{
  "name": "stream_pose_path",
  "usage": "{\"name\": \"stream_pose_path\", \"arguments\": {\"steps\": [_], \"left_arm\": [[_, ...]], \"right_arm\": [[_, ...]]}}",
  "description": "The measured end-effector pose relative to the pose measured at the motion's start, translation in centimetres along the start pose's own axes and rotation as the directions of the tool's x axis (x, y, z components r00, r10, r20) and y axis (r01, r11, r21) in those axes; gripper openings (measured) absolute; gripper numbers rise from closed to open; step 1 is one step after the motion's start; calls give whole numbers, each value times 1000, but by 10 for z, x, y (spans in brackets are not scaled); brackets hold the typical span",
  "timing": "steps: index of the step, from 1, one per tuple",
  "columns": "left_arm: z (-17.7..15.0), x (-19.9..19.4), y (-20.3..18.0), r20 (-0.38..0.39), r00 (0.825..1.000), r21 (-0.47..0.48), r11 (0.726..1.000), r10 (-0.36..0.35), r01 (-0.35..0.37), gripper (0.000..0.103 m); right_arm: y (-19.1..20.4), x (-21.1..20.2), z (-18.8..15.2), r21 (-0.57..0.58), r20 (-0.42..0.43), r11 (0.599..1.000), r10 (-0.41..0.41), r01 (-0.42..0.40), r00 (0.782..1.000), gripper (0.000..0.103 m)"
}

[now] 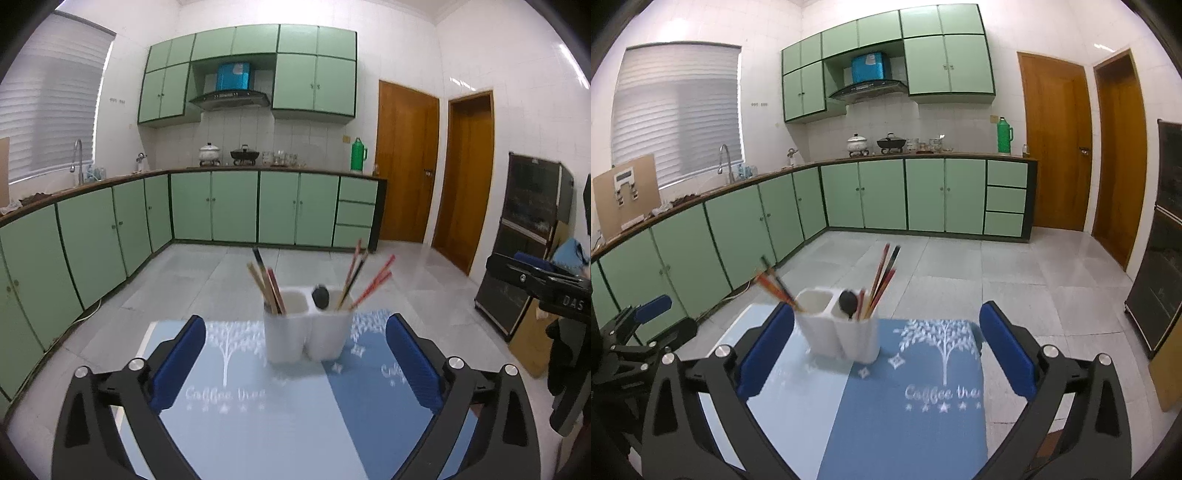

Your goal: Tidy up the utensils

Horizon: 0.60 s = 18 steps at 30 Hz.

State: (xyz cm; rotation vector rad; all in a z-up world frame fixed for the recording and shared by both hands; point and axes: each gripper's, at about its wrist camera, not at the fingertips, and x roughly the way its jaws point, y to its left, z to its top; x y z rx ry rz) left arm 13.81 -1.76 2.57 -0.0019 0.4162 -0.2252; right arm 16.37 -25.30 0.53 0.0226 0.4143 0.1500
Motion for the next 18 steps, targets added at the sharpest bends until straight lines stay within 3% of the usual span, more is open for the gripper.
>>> {"name": "stream_pose_path", "arguments": {"steps": [10,18], "left_arm": [[-26,-30,-12,-58,998,-2,1000,-12,12,97],[-32,-56,-13,-46,999,6,1000,10,-9,97]], "right_arm": [[43,-29,-47,-35,-75,997,70,-72,995,97],[52,-53,-53,-12,-77,995,96,-98,992,97]]}}
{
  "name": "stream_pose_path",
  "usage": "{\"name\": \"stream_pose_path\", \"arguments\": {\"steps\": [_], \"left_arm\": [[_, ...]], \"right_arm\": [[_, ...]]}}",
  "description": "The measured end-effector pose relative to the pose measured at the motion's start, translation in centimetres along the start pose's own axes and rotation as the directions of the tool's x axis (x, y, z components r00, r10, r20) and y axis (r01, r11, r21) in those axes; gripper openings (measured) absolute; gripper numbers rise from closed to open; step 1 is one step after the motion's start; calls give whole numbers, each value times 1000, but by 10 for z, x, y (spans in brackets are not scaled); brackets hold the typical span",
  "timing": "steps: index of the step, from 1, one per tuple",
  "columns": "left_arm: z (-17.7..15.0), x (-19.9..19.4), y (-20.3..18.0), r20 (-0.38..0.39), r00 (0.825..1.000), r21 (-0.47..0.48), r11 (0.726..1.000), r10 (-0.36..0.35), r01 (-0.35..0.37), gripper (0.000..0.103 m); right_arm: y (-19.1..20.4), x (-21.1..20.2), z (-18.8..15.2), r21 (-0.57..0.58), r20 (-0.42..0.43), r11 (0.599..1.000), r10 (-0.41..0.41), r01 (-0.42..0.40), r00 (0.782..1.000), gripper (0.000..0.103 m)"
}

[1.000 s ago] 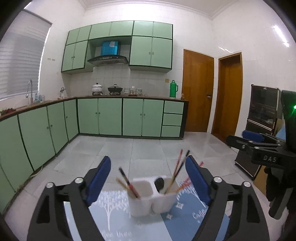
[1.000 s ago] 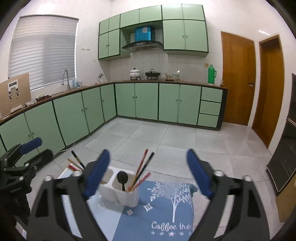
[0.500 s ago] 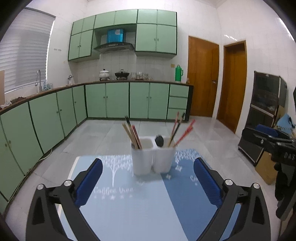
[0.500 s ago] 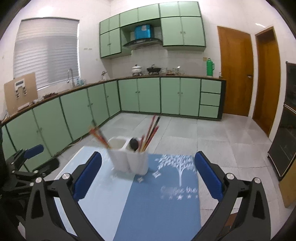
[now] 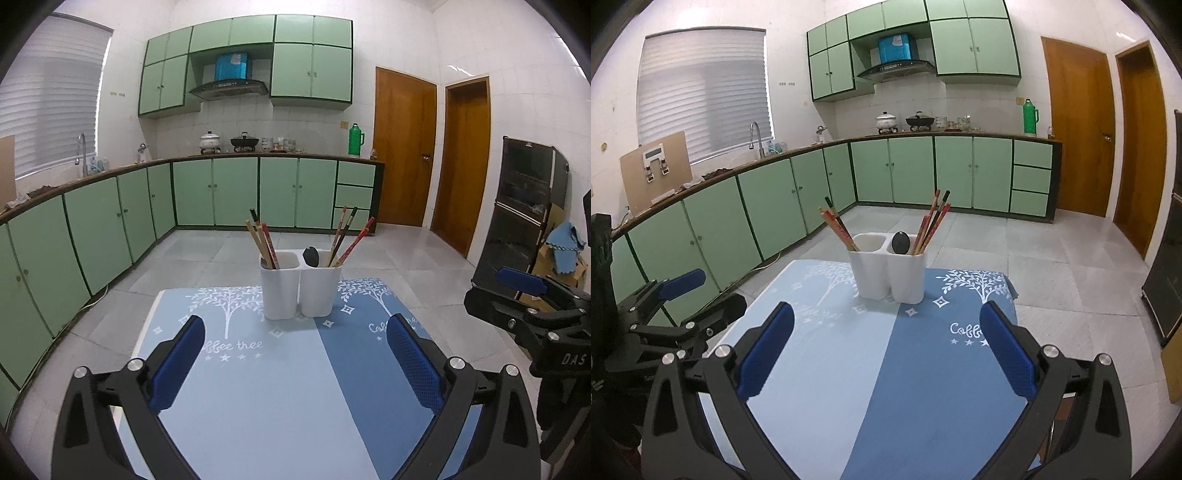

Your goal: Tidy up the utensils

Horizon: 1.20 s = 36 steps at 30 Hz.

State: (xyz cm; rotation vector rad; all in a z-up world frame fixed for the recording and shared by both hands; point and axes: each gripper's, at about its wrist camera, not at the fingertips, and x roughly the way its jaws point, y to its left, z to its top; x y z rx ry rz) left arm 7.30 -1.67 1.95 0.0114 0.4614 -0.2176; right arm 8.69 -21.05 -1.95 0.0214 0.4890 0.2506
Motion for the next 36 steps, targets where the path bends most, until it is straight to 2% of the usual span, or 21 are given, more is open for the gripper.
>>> {"name": "stream_pose_path", "arguments": {"steps": [14,36], "left_arm": [[-2,-20,-2,25,1000,-2,1000,11,-10,97],[-4,-22,-1,29,999,-6,1000,21,-21,97]], "right_arm": [[14,-11,-1,-28,0,1000,6,-6,1000,97],[15,-11,-4,-29,3,1000,10,-9,1000,97]]}}
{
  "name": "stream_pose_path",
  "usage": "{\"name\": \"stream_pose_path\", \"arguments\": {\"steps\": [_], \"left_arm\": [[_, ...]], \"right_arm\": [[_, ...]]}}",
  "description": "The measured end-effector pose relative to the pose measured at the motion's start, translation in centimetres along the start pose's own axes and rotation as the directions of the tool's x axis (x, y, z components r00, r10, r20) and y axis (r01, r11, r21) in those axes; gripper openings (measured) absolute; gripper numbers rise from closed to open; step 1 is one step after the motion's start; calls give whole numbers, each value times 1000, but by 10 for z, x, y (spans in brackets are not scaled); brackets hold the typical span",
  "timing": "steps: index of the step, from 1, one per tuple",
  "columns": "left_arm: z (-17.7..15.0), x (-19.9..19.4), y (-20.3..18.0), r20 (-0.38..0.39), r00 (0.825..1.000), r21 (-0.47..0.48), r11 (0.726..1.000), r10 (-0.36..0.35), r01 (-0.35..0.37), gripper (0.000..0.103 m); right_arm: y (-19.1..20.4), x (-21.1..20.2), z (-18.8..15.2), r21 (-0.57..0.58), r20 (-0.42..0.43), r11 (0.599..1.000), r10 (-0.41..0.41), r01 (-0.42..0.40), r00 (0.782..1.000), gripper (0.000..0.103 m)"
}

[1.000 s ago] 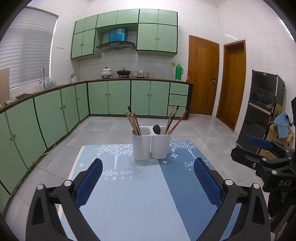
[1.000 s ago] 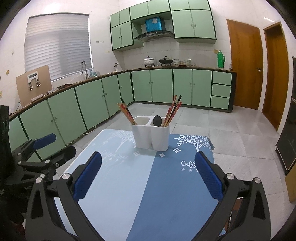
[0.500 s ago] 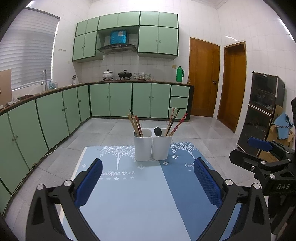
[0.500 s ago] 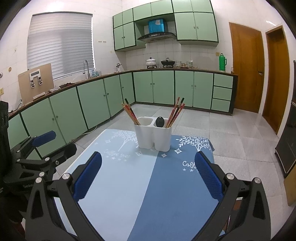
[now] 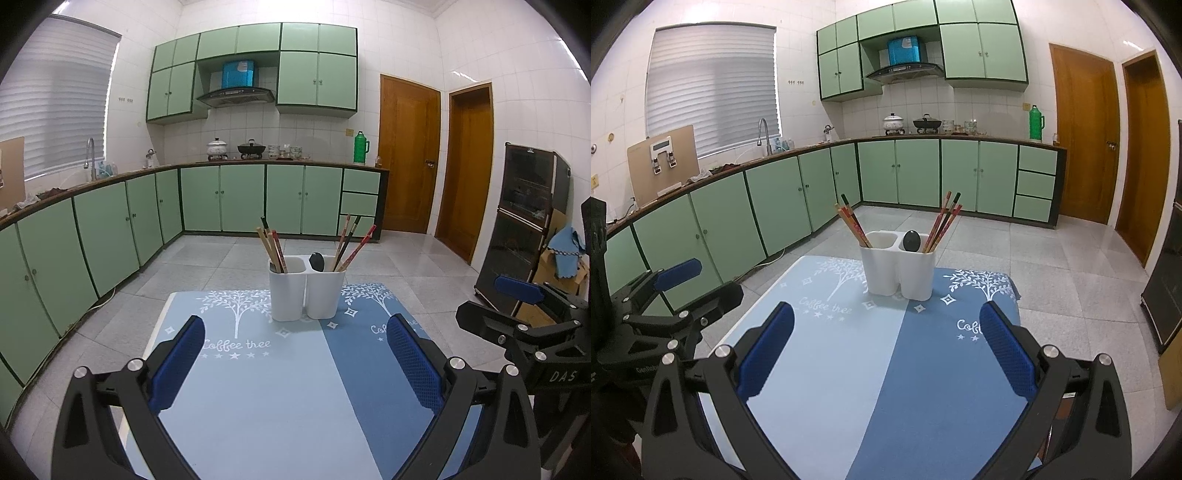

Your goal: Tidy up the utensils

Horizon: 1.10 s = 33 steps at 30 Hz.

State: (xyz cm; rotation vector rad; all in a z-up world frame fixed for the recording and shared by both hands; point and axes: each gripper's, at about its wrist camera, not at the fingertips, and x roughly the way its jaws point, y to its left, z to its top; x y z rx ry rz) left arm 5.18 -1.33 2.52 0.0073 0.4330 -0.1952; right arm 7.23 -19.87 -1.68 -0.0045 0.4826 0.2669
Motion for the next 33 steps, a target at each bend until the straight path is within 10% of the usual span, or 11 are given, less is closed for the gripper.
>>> {"name": "stream_pose_path", "arguments": {"steps": [33], "left_arm": [[-3,-1,3,-9,1000,-3,1000,13,-14,97]], "right_arm": [[5,4,-2,-1,-10,1000,4,-4,1000,97]]}}
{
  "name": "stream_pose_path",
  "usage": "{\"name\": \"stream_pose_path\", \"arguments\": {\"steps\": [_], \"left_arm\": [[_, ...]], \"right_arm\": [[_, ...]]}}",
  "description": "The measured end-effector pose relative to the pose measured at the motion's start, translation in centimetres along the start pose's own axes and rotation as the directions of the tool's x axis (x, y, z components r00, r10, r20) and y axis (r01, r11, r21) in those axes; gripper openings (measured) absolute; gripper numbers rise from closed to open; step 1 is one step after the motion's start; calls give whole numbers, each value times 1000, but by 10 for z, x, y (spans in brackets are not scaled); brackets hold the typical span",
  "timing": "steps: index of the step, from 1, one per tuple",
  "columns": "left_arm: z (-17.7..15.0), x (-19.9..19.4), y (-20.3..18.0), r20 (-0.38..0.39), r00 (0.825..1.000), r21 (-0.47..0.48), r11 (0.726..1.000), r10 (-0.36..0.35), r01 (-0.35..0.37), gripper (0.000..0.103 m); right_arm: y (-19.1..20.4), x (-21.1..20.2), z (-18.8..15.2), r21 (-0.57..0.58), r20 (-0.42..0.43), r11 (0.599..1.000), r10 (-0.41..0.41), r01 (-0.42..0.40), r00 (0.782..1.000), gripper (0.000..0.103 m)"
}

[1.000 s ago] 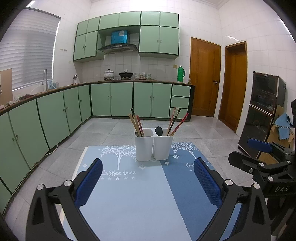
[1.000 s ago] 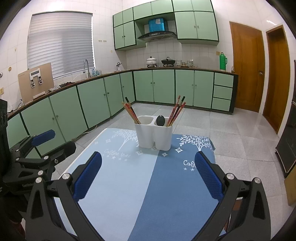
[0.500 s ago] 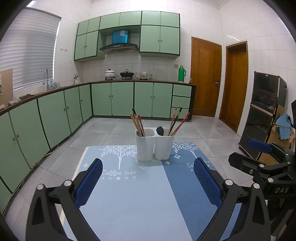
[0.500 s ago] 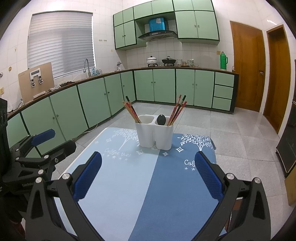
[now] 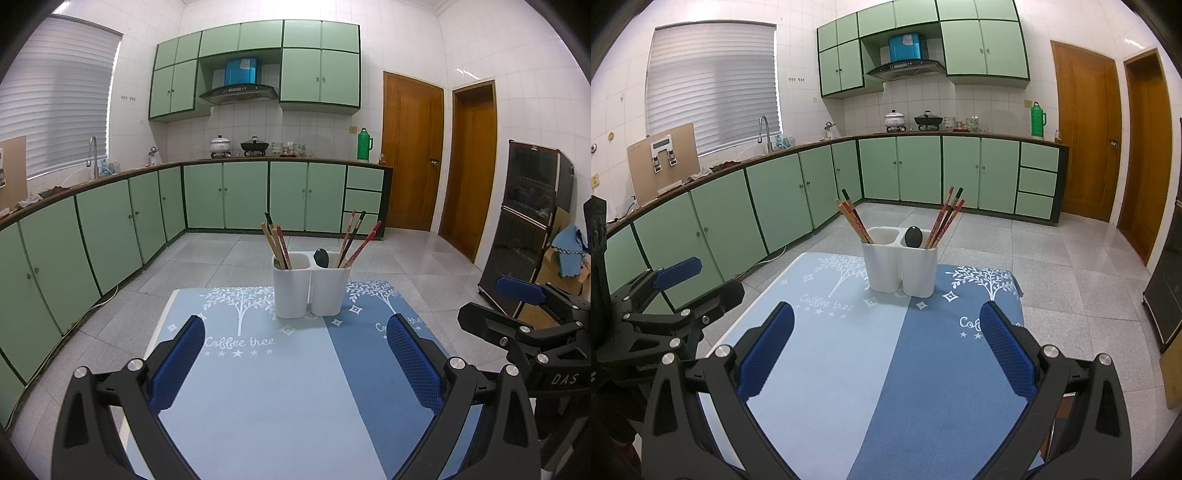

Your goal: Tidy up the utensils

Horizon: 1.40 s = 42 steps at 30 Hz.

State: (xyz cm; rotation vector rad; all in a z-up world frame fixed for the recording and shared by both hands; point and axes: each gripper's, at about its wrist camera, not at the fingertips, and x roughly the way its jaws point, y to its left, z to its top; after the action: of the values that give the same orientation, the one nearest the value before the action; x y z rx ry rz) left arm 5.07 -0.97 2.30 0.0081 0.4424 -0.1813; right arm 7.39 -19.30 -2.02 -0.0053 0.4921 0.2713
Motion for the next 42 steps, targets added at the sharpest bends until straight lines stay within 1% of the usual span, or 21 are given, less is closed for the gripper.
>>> {"name": "stream_pose_path", "arguments": {"steps": [42], "left_arm": [[-3,5,1,-13,1000,-5,1000,2,-2,97]], "right_arm": [[0,10,-6,4,-14,1000,-3,3,1000,97]]}}
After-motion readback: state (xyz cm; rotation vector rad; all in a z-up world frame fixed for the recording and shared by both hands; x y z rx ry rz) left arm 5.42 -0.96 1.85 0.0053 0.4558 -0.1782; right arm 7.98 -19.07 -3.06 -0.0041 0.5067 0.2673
